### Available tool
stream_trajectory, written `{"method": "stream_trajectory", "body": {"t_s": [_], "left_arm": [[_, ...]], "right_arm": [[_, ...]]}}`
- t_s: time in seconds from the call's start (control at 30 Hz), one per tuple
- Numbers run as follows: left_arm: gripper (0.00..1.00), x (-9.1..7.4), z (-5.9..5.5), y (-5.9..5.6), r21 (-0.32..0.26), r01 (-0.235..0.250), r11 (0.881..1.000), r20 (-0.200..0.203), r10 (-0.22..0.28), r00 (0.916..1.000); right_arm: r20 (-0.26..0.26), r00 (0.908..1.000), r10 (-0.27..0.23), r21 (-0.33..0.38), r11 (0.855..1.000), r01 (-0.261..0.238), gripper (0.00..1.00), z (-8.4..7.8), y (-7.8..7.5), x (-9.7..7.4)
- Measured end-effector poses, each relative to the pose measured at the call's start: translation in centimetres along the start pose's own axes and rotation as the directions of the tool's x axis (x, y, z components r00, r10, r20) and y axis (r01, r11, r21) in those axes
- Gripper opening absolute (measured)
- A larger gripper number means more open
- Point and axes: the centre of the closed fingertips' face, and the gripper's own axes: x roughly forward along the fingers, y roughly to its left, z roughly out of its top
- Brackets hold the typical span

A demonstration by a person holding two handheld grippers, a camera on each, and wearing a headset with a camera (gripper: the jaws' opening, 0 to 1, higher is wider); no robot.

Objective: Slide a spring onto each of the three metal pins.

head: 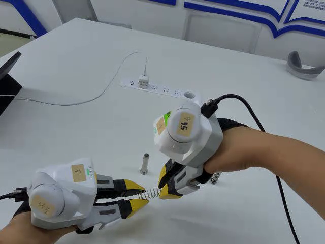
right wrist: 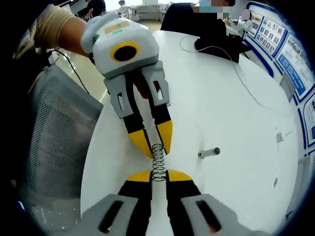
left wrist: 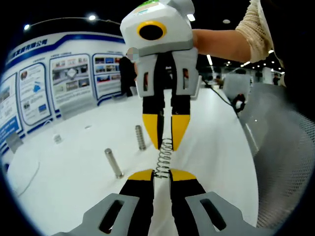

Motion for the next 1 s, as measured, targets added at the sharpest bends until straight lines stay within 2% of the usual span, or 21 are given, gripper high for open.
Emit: {"method": "stream_trajectory", "body": {"t_s": [0.63,1.0], "left_arm": [[0.11,0.5,0.3,-0.5,0.005,0.012,1.000,0.001,-0.012,0.9999],[0.11,0.8,0.4,-0.5,-0.002,0.012,1.000,0.008,-0.012,0.9999]], "right_arm": [[0.045,0.9989,-0.017,-0.038,0.999,0.019,0.11,2.7,0.3,-1.1],[0.057,0.9981,-0.021,-0.035,0.999,0.023,0.12,3.1,0.1,-1.1]]}}
